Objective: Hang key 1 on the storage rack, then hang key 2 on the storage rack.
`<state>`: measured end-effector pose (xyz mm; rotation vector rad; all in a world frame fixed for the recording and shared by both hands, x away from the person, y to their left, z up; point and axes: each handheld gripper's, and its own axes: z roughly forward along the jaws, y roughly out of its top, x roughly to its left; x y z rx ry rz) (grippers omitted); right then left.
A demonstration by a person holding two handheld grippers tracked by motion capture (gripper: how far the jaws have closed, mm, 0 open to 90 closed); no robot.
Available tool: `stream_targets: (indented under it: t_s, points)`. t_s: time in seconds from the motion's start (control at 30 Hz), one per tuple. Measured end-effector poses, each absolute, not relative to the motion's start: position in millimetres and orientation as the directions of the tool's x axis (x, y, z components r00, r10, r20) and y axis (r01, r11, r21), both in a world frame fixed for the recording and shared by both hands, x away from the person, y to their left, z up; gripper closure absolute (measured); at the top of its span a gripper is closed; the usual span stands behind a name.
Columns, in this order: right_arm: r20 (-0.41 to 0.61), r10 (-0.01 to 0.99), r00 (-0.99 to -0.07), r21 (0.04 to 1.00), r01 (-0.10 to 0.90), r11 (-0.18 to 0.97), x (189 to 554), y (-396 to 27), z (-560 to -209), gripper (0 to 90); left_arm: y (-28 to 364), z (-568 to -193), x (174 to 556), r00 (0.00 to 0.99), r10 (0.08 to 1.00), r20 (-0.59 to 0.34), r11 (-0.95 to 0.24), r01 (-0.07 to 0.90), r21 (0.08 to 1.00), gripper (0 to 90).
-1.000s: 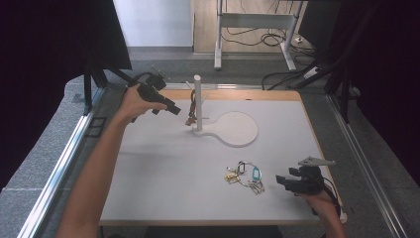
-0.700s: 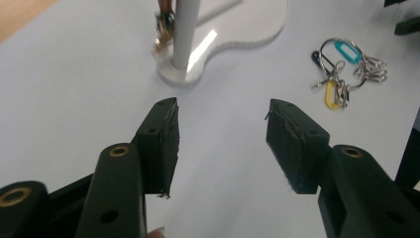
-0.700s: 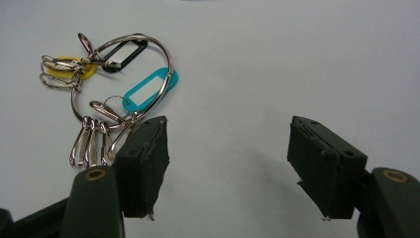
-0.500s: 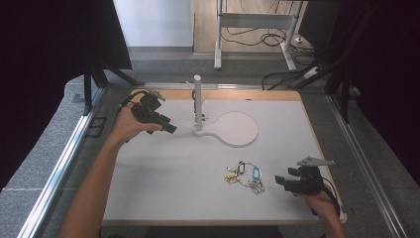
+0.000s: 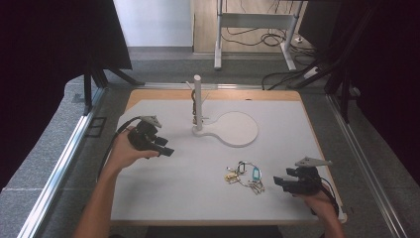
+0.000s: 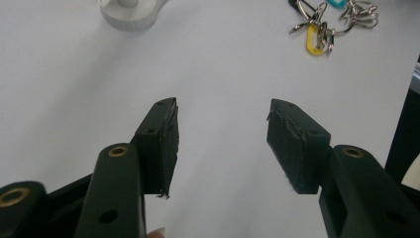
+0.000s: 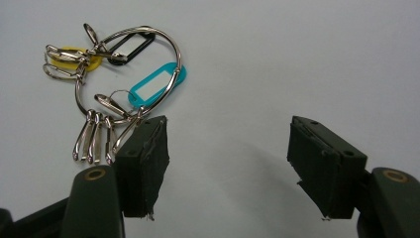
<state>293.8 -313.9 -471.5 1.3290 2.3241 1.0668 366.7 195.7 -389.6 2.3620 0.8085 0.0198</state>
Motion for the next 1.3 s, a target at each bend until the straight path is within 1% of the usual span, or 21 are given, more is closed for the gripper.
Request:
stream_targets:
  t_s: [0.2, 0.3, 0.37, 0.5, 0.6, 0.8, 0.97, 1.1, 1.3]
  points:
    - [0.109, 0.8, -0.59, 0.723, 0.6, 0.343, 293.1, -309.4, -469.4, 33.3, 202.0, -408.2, 347.4, 0.799, 0.57, -0.191, -0.591, 0.561, 0.58, 46.5]
    - [0.085, 0.807, -0.585, 0.738, 0.581, 0.343, 295.1, -308.3, -467.4, 35.3, 202.4, -416.5, 342.5, 0.793, 0.574, -0.203, -0.587, 0.571, 0.573, 46.3]
    - [0.086, 0.809, -0.582, 0.737, 0.584, 0.342, 298.6, -308.0, -466.9, 36.1, 202.1, -418.0, 342.5, 0.791, 0.583, -0.185, -0.607, 0.575, 0.548, 45.2]
    - [0.072, 0.799, -0.597, 0.722, 0.584, 0.371, 306.1, -301.5, -464.5, 36.5, 208.4, -414.8, 339.6, 0.782, 0.59, -0.201, -0.583, 0.585, 0.564, 44.6]
    - [0.057, 0.784, -0.618, 0.698, 0.586, 0.412, 311.0, -294.0, -457.6, 38.8, 210.4, -413.8, 337.2, 0.779, 0.592, -0.205, -0.573, 0.586, 0.573, 44.5]
    - [0.031, 0.745, -0.667, 0.621, 0.597, 0.508, 323.4, -281.9, -431.2, 44.3, 206.2, -416.3, 332.7, 0.792, 0.571, -0.217, -0.581, 0.576, 0.575, 44.5]
    - [0.064, 0.719, -0.692, 0.562, 0.621, 0.546, 343.2, -272.2, -413.2, 47.2, 202.4, -418.9, 331.2, 0.797, 0.56, -0.226, -0.583, 0.572, 0.577, 44.4]
    - [0.092, 0.69, -0.718, 0.487, 0.637, 0.598, 360.6, -260.9, -412.4, 50.1, 204.8, -417.1, 331.7, 0.798, 0.559, -0.225, -0.581, 0.57, 0.58, 44.4]
    - [0.113, 0.655, -0.747, 0.36, 0.645, 0.674, 383.0, -243.1, -422.4, 55.0, 208.0, -414.6, 330.9, 0.802, 0.554, -0.225, -0.579, 0.565, 0.588, 44.3]
